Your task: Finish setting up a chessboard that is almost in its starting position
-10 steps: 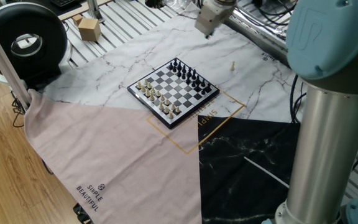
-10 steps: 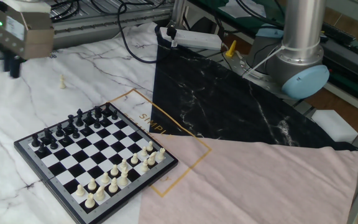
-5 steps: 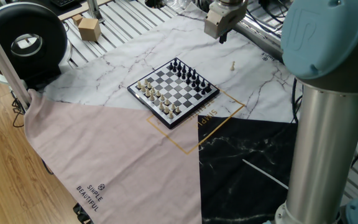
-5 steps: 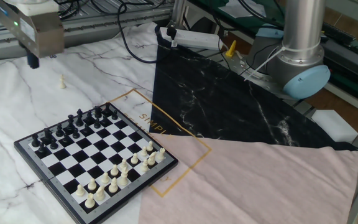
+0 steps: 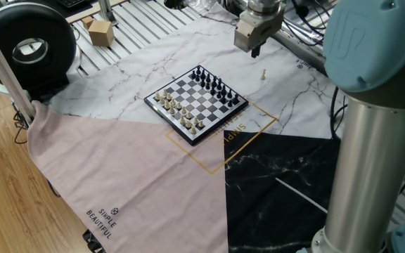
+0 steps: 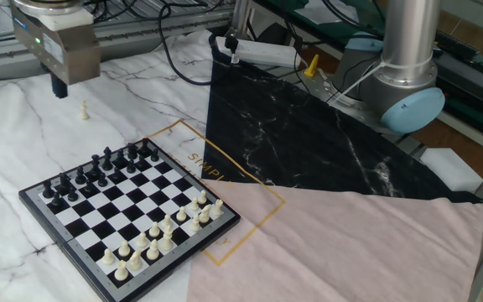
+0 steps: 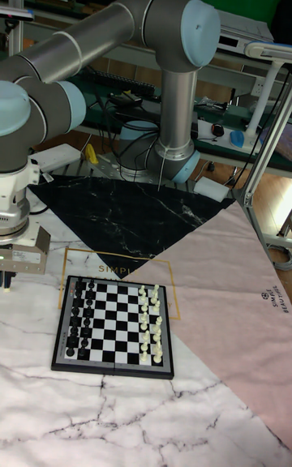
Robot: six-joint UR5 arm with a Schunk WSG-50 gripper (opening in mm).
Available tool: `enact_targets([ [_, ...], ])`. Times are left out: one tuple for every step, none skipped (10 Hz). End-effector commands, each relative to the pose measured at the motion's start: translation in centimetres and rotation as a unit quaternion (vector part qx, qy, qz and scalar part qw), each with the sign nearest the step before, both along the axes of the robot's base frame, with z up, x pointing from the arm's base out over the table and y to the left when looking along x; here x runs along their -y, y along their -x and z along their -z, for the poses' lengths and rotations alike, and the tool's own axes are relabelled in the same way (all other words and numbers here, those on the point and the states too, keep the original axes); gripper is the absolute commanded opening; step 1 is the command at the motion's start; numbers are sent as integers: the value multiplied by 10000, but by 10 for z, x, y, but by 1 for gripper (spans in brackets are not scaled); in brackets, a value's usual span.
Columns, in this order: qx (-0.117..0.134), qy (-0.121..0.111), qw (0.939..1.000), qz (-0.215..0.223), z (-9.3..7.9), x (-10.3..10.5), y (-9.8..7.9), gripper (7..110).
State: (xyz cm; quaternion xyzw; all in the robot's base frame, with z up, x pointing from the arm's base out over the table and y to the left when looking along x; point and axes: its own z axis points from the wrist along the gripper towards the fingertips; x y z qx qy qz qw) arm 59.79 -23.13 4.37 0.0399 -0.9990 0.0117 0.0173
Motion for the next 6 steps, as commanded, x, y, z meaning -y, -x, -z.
enact_targets([
  [175,-107,9997,-127,5,0,4,22],
  [182,-77,9997,-143,5,2,4,22],
  [113,-77,9998,-126,5,2,7,22],
  [-16,-116,9999,-92,7,0,13,22],
  [-129,-199,9997,-29,13,-4,17,22],
  [-152,-176,9997,-28,23,-3,16,7],
])
